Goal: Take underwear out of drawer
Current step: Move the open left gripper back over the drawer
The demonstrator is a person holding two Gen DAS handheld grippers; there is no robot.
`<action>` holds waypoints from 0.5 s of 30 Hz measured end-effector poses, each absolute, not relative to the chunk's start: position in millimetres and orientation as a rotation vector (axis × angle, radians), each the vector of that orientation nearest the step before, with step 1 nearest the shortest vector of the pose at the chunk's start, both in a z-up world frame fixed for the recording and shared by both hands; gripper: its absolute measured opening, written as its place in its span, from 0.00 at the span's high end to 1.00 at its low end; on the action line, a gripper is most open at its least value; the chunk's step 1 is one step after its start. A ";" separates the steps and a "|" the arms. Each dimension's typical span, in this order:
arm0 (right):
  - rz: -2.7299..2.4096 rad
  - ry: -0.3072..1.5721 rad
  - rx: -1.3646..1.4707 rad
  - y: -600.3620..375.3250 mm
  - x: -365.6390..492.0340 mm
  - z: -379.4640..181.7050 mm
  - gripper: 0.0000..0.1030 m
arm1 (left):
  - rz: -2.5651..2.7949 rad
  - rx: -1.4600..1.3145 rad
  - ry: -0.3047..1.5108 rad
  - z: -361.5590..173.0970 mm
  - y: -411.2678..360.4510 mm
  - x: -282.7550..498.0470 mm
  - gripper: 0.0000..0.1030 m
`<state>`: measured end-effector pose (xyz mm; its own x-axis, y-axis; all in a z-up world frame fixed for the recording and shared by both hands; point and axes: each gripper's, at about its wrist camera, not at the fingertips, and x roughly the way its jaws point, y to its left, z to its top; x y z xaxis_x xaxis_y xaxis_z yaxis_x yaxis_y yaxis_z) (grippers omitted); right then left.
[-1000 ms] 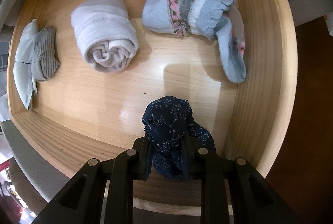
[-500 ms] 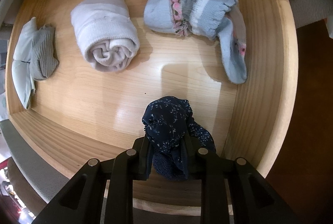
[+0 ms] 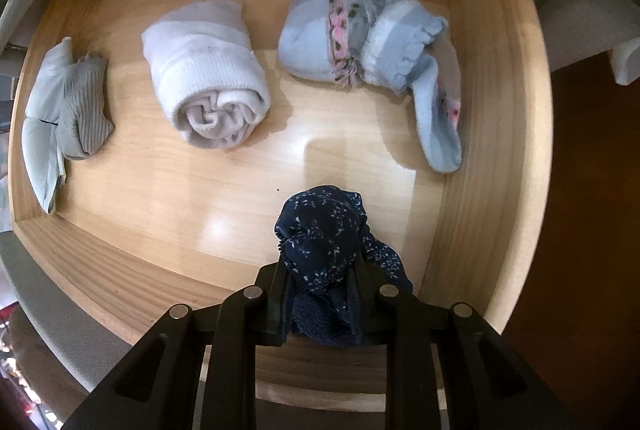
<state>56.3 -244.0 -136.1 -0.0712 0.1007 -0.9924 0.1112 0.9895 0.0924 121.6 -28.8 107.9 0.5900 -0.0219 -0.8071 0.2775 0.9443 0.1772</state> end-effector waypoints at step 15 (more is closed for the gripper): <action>-0.054 1.510 0.118 -240.7 59.5 -97.2 0.80 | -0.063 0.225 1.054 -4.5 -13.9 62.6 0.37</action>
<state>59.5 -240.7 -97.2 0.0614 0.0378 -0.9974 0.1084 0.9931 0.0443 62.6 -13.9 -4.5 0.4946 0.0557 -0.8673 0.1589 0.9753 0.1533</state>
